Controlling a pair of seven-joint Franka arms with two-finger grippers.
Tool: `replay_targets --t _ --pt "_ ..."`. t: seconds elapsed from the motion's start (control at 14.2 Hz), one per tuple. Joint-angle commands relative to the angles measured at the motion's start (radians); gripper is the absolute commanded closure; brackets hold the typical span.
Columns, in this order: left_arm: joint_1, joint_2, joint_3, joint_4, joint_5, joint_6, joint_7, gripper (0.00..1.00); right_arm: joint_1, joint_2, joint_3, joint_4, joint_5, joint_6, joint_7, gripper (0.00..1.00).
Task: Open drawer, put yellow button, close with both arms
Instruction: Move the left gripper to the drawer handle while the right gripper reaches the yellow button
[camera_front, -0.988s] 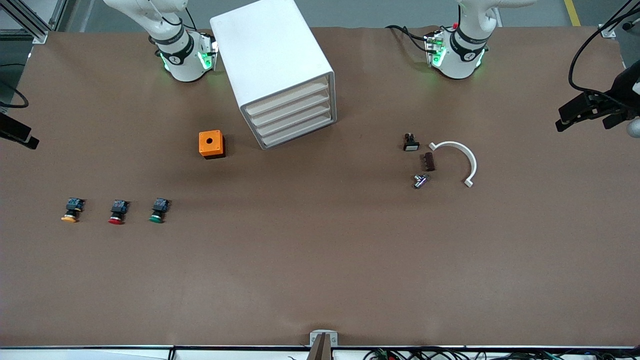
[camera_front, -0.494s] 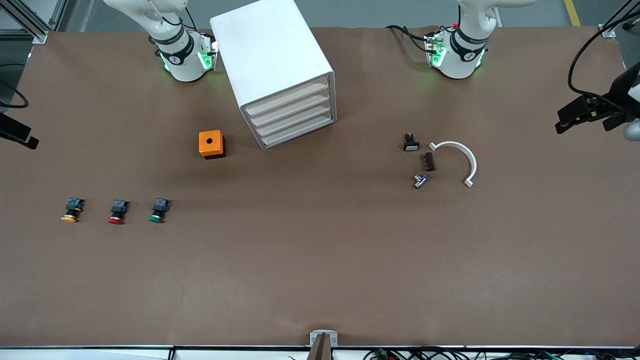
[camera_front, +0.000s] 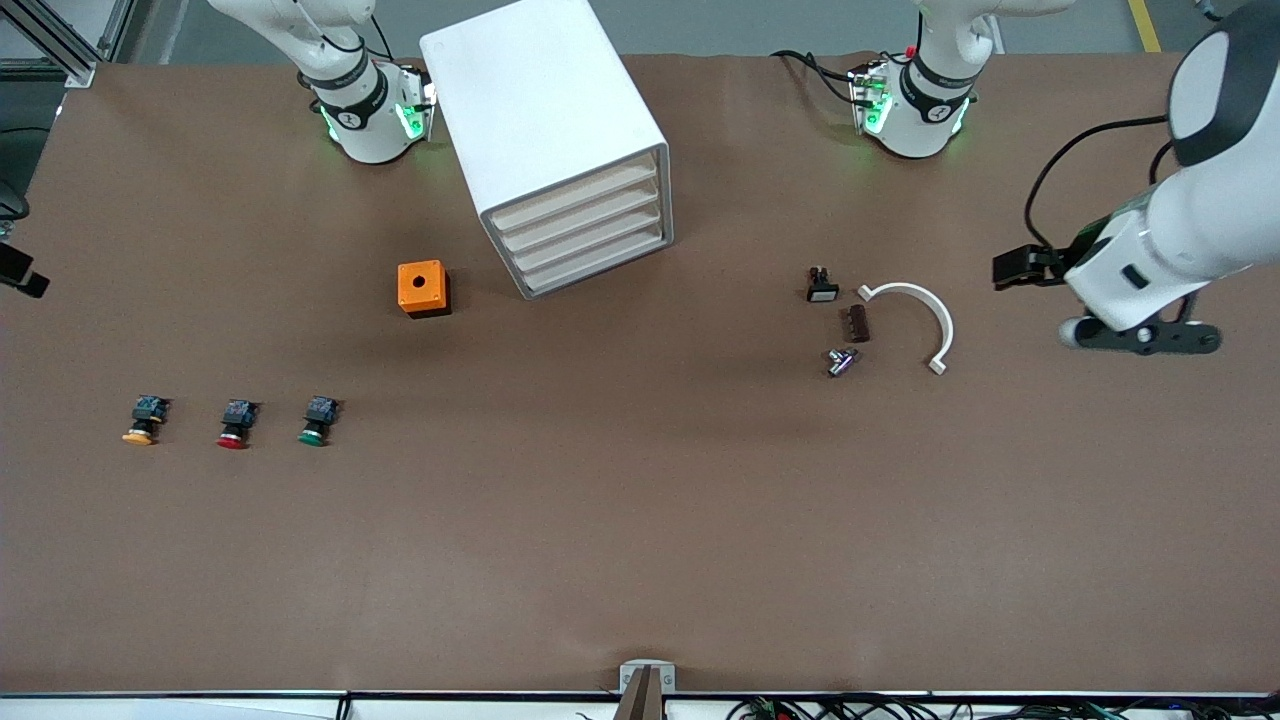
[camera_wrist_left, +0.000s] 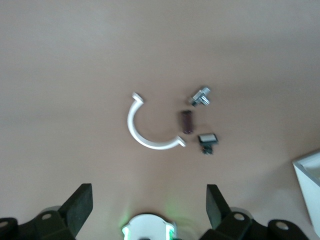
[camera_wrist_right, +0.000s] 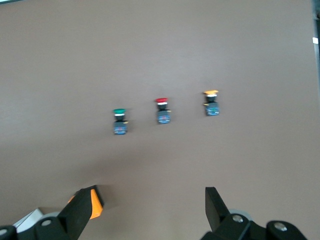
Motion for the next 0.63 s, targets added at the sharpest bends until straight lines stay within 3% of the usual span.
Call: replay_targets --t 0.0,0.21,0.56 --pt "0.002 0.069 -0.012 0.016 -0.097 -0.027 0.006 0.00 -0.073 0.053 0.012 0.020 -0.036 -0.013 -0.052 0.00" --pt "-0.016 0.124 -0.055 0.008 -0.207 -0.040 -0.014 0.00 -0.145 0.159 0.012 0.020 -0.057 0.007 -0.173 0.00" --pt "-0.036 0.233 -0.074 0.004 -0.507 -0.016 -0.020 0.00 -0.179 0.303 0.012 -0.026 -0.089 0.161 -0.208 0.00"
